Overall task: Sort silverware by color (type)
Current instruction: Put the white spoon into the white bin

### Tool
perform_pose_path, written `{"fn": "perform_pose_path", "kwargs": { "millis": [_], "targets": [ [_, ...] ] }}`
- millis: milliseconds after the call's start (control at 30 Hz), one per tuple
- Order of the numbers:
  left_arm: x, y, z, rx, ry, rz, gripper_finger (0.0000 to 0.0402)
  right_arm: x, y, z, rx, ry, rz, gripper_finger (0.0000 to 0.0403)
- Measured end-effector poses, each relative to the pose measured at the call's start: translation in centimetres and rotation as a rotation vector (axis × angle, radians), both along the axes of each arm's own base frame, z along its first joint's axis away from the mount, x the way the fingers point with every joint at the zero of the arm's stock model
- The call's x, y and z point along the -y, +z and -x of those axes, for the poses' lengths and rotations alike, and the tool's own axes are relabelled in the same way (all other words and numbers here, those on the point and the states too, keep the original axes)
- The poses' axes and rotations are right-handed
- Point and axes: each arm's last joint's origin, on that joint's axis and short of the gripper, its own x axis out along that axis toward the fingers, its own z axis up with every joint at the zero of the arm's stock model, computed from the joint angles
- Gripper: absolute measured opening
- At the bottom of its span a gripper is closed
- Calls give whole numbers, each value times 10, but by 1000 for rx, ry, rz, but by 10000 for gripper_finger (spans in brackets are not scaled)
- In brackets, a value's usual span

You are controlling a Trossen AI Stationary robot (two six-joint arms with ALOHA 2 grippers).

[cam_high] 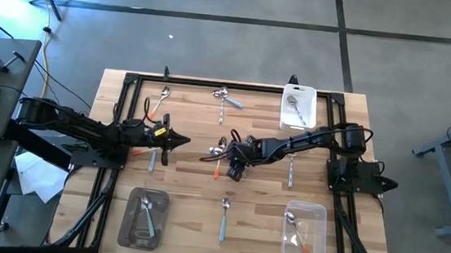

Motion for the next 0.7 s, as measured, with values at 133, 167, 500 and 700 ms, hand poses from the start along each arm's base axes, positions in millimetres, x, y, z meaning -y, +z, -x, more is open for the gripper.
{"fn": "perform_pose_path", "kwargs": {
  "millis": [133, 167, 500, 700],
  "targets": [
    [0, -1, 0, -9, -2, -25, 0, 6, -3, 0, -18, 1, -34, 105],
    [0, -1, 0, -9, -2, -28, 0, 7, -5, 0, -25, 2, -40, 96],
    [-1, -6, 1, -59, 36, -1, 0, 12, 1, -2, -27, 45, -124, 26],
    [-2, -10, 2, -104, 82, -1, 0, 12, 29, 5, 20, 66, -170, 16]
  ]
}}
